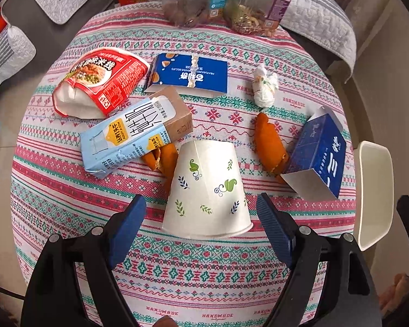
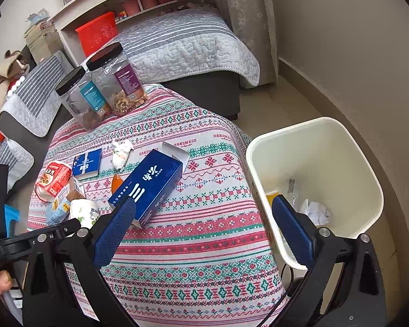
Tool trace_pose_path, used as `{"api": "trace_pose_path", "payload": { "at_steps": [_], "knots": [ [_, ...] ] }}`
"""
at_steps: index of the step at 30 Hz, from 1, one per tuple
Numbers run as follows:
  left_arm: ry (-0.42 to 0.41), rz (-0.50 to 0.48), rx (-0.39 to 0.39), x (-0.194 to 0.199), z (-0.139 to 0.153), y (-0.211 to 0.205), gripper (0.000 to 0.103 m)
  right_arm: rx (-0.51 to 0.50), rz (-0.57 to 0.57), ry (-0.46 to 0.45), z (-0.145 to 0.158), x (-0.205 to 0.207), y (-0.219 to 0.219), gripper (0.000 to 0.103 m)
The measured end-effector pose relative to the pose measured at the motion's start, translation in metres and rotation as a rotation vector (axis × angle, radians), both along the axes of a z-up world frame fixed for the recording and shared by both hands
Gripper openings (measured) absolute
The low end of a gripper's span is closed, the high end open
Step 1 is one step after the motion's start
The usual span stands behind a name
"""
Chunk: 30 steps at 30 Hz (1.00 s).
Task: Collect trash
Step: 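Grasp the white leaf-print paper cup with the left tool while the right grasps the blue box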
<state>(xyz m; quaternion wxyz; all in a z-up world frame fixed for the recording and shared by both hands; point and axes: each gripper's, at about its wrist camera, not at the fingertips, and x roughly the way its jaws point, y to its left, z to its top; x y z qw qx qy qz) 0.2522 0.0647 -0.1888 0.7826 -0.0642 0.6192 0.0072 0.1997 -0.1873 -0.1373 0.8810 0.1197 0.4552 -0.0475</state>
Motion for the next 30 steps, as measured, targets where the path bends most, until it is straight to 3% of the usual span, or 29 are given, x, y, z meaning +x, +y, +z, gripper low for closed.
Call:
{"api": "trace_pose_path", "payload": {
  "at_steps": [4, 5, 6, 8, 11, 23, 30],
  "knots": [
    [0.047, -0.01, -0.036, 0.006, -0.022, -0.006, 0.079, 0.005, -0.003, 0.017, -0.004, 0.003, 0.001, 0.096],
    [0.052, -0.015, -0.038, 0.006, -0.024, -0.007, 0.069, 0.004, 0.0, 0.022, -0.005, 0.005, 0.002, 0.096],
    [0.053, -0.02, -0.043, 0.004, -0.025, -0.009, 0.069, 0.004, 0.003, 0.026, -0.006, 0.005, 0.004, 0.096],
    [0.023, -0.038, -0.06, 0.001, -0.017, -0.009, 0.058, 0.007, 0.008, 0.036, -0.009, 0.008, 0.007, 0.096],
    [-0.024, -0.055, -0.082, -0.008, -0.003, -0.005, 0.053, 0.014, 0.013, 0.053, -0.013, 0.012, 0.012, 0.096],
    [-0.198, -0.034, -0.03, -0.055, 0.05, 0.028, 0.053, 0.001, -0.012, 0.12, -0.03, 0.056, 0.052, 0.096],
    [-0.23, -0.024, -0.014, -0.062, 0.055, 0.04, 0.054, 0.019, -0.082, 0.201, -0.056, 0.085, 0.061, 0.096]
  ]
}}
